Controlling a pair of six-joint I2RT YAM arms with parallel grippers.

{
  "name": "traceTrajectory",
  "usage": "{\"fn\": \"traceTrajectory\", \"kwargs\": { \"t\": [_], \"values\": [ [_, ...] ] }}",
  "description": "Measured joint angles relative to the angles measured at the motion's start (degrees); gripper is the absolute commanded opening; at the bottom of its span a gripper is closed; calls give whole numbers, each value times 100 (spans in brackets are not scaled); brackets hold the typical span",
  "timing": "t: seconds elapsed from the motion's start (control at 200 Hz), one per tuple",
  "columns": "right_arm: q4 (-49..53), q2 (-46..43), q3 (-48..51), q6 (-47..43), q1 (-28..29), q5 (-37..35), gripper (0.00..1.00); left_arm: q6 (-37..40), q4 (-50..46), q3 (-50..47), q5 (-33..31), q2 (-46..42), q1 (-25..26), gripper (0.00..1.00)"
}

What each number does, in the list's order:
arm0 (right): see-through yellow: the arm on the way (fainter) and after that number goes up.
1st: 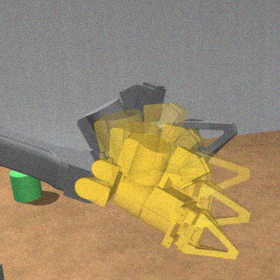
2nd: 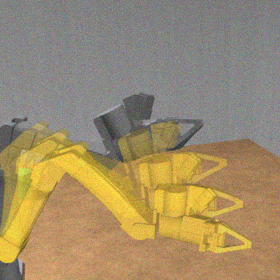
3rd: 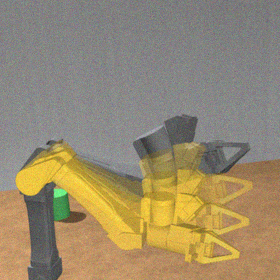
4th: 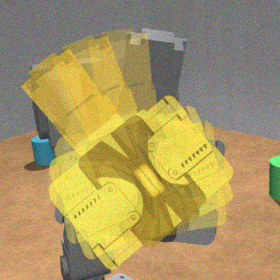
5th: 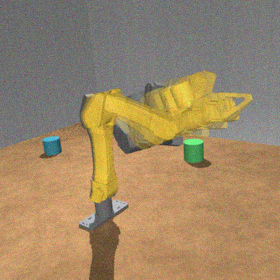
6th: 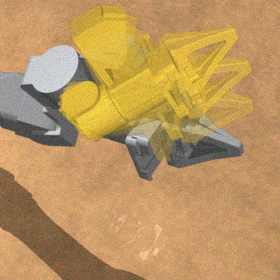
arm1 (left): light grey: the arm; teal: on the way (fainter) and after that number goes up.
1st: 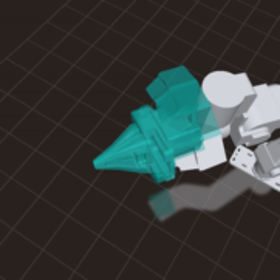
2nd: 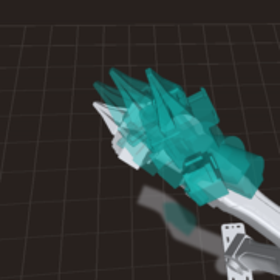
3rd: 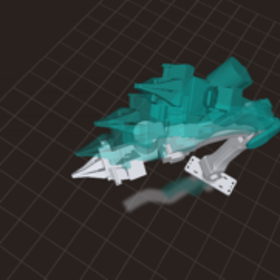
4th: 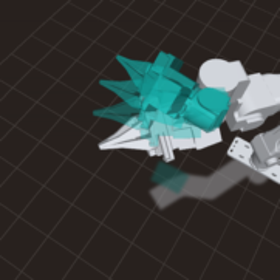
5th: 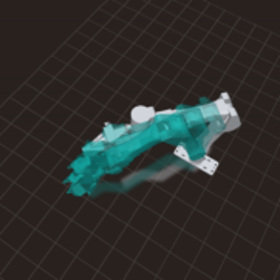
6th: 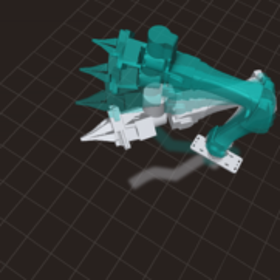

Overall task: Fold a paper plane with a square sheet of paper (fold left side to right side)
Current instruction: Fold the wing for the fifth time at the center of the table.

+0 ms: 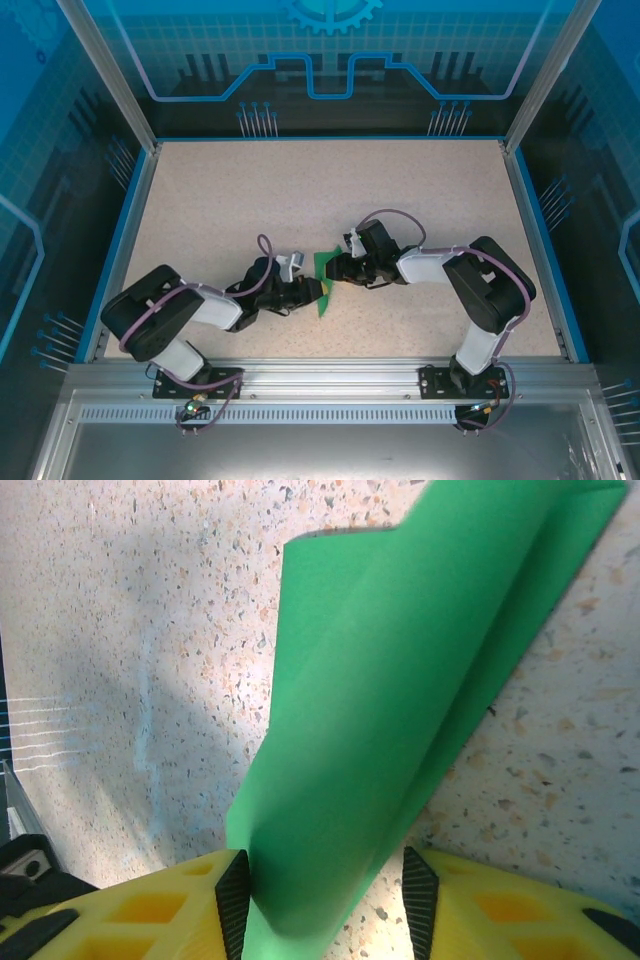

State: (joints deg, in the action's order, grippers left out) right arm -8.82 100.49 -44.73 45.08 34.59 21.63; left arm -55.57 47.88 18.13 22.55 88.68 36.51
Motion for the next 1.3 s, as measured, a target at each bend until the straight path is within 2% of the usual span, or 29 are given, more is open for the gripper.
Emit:
{"fn": "traceTrajectory", "kwargs": {
  "t": [0.24,0.475,0.845,1.296],
  "values": [
    [0,2,0,-2,0,0,47,15,-501,0,4,-555,-490,28],
    [0,4,0,-2,0,0,47,17,-835,42,144,-481,-960,30],
    [2,4,0,-4,0,2,47,-177,-245,533,678,767,-984,28],
    [2,4,-2,-4,0,4,46,-304,4,848,844,1207,-984,26]
  ]
}}
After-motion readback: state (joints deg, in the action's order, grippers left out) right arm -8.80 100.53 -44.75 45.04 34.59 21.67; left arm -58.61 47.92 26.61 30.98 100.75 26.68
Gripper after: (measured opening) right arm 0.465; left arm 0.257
